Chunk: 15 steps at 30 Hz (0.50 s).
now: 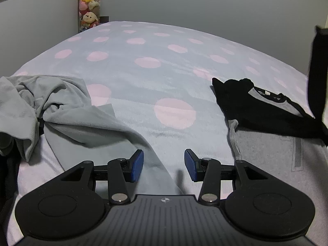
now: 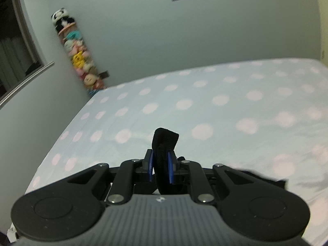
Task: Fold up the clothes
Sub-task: 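Lay the held black sleeve across the shirt body and open the right gripper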
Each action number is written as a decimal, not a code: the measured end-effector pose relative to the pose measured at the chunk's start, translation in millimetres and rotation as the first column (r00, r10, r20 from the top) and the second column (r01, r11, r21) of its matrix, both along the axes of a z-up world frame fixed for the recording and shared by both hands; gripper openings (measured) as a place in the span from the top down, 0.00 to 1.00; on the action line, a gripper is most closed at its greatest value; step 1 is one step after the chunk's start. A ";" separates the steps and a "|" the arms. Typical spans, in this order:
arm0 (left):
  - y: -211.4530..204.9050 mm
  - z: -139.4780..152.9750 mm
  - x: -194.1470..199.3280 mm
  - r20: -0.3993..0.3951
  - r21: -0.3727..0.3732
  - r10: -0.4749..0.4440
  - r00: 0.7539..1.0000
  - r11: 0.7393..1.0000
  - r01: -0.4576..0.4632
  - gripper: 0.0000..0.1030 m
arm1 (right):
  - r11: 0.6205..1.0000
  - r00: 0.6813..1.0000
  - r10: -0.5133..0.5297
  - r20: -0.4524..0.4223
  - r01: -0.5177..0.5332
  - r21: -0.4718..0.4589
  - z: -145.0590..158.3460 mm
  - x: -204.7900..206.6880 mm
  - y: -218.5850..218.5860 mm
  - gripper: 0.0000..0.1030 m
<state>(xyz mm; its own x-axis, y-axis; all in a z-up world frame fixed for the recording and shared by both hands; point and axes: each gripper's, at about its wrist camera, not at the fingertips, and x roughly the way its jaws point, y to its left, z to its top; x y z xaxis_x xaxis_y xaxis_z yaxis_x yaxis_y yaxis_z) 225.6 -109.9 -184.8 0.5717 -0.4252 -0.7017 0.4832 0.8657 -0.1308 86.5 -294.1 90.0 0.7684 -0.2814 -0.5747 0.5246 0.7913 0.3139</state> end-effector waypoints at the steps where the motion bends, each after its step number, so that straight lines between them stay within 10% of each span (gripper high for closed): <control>1: 0.2 -0.7 1.4 -0.002 -0.004 -0.001 1.000 1.000 0.001 0.59 | 1.000 1.000 0.017 -0.005 -0.017 0.012 -9.7 9.0 4.2 0.84; 15: 0.0 -10.0 12.6 -0.001 -0.036 -0.017 1.000 0.999 0.017 0.59 | 0.974 0.962 0.210 -0.175 -0.191 0.119 -126.5 92.6 54.5 0.81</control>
